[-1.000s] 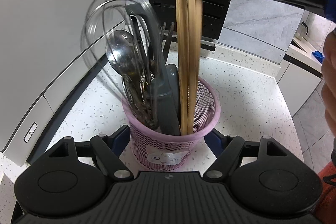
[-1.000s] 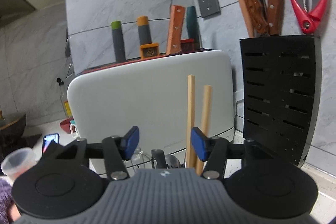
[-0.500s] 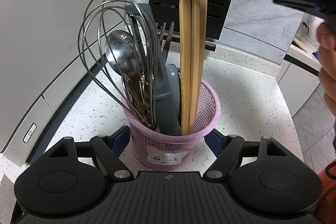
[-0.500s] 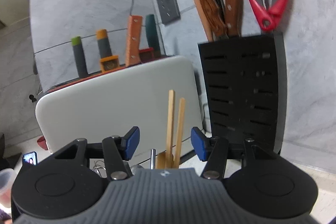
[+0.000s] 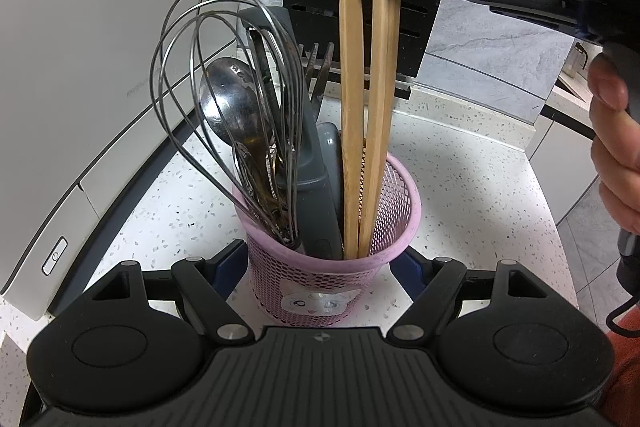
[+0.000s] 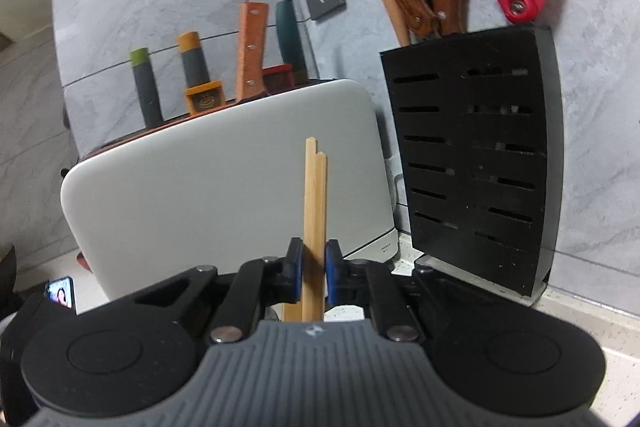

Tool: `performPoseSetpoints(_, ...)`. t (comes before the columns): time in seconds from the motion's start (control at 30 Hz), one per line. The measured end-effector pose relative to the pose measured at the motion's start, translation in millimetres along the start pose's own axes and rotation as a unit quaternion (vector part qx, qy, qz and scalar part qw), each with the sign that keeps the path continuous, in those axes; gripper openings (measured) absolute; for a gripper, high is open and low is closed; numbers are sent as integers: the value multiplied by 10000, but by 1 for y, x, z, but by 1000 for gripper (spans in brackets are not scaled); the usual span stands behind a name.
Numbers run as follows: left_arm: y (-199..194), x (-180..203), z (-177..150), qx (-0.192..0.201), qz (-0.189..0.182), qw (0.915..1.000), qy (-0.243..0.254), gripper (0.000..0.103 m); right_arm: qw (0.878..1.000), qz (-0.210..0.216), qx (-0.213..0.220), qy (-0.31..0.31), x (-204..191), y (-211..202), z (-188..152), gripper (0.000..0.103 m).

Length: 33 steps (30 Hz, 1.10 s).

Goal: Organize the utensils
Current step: 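Open the right gripper to release the chopsticks and withdraw, then lower the pink cup onto the counter with the left gripper and release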

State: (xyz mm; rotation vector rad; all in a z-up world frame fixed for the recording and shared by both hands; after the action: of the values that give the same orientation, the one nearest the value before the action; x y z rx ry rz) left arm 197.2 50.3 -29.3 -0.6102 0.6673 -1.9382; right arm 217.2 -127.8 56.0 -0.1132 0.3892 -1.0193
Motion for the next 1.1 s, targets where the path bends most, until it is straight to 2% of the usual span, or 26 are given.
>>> performPoseSetpoints(0.07, 1, 0, 1, 35, 19, 10000, 9, 89, 10000, -51, 28, -75, -2, -1, 0, 11)
performPoseSetpoints(0.1, 2, -1, 1, 48, 24, 10000, 8, 89, 9999, -99, 35, -130, -2, -2, 0, 17)
performPoseSetpoints(0.13, 3, -1, 2, 62, 22, 10000, 6, 89, 9997, -158, 65, -146, -2, -4, 0, 27)
performPoseSetpoints(0.17, 5, -2, 2, 78, 25, 10000, 13, 89, 9997, -173, 106, -106, 0, -7, 0, 47)
performPoseSetpoints(0.2, 6, -2, 3, 92, 28, 10000, 16, 89, 9998, -154, 147, -33, 2, -10, 0, 50)
performPoseSetpoints(0.63, 29, 4, 17, 219, 156, 9996, -88, 90, 9947, -779, -529, 412, 43, -21, -19, 52)
performPoseSetpoints(0.8, 29, 6, 11, 225, 210, 9995, -60, 98, 9929, -970, -639, 236, 47, -26, -24, 56)
performPoseSetpoints(0.93, 22, 8, 4, 147, 204, 9996, -149, 100, 9919, -1029, -698, 274, 50, -29, -23, 59)
performPoseSetpoints(1.1, -6, 15, 1, 352, 116, 9992, -173, 100, 9918, -1079, -676, 72, 45, -38, -23, 65)
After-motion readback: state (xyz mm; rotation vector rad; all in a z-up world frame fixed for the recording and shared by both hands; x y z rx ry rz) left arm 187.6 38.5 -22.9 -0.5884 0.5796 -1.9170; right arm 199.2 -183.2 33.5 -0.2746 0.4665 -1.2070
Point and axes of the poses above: each gripper's, at about its wrist camera, not at the fingertips, and y roughly the way its jaws point, x to its right, z to its top, the point moved 1 cm from there along y, roughly the way its jaws point, and after that the axes turned 2 degrees about x, right-handed, at the moved point
